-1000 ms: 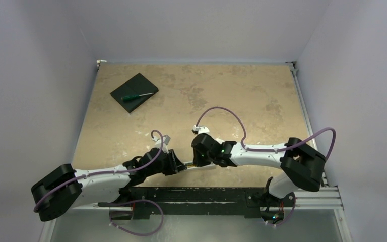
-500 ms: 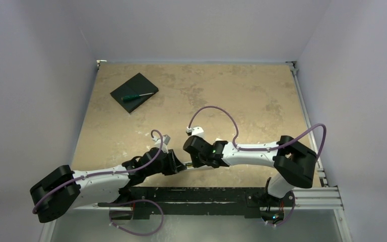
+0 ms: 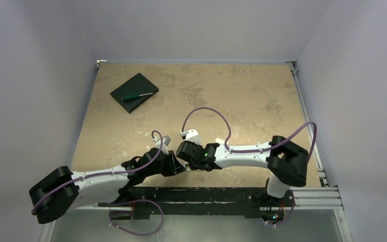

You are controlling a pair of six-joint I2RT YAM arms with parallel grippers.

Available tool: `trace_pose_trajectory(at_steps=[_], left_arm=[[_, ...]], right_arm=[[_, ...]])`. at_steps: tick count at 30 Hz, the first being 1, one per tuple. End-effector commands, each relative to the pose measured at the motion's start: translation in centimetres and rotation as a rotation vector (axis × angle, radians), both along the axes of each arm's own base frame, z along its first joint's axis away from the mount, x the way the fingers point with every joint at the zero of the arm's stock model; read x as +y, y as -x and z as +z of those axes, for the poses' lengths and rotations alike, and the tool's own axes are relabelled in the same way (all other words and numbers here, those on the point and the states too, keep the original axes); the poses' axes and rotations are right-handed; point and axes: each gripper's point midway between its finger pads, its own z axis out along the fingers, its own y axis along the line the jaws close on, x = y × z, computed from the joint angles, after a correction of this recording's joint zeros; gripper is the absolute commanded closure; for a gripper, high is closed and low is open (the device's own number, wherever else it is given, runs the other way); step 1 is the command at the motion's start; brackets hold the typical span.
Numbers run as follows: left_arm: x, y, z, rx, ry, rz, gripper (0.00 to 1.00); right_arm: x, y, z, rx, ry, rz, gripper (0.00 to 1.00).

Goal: Load the batteries into the remote control

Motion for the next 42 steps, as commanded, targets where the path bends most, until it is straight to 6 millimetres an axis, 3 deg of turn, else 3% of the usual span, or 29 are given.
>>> trace_pose_trajectory(at_steps=[1, 8, 18, 24, 30, 42], left_arm=[[-0.1, -0.6, 1.2, -0.036, 0.007, 0.005, 0.77], [0.5, -0.5, 1.5, -0.031, -0.014, 0.018, 0.73], [0.9, -0.6, 1.7, -0.028, -0.042, 0.029, 0.67], [1.3, -0.6, 1.8, -0.027, -0.078, 0.029, 0.65], [1.3, -0.7, 1.8, -0.026, -0.095, 0.022, 0.63], [1.5, -1.2, 3.1, -0.067, -0.151, 0.002, 0.52]], right_arm=[[-1.0, 2.3, -2.2, 0.075, 0.084, 0.004, 0.91], [-0.9, 1.8, -1.0, 0.037, 0.097, -0.03, 0.89], [0.3, 0.4, 2.5, -0.03, 0.054, -0.058, 0.83], [0.0, 0.3, 4.4, -0.053, 0.023, -0.059, 0.77], [-1.0, -0.4, 6.2, -0.105, 0.025, -0.056, 0.65], [-5.2, -2.0, 7.4, -0.153, 0.086, -0.095, 0.57]])
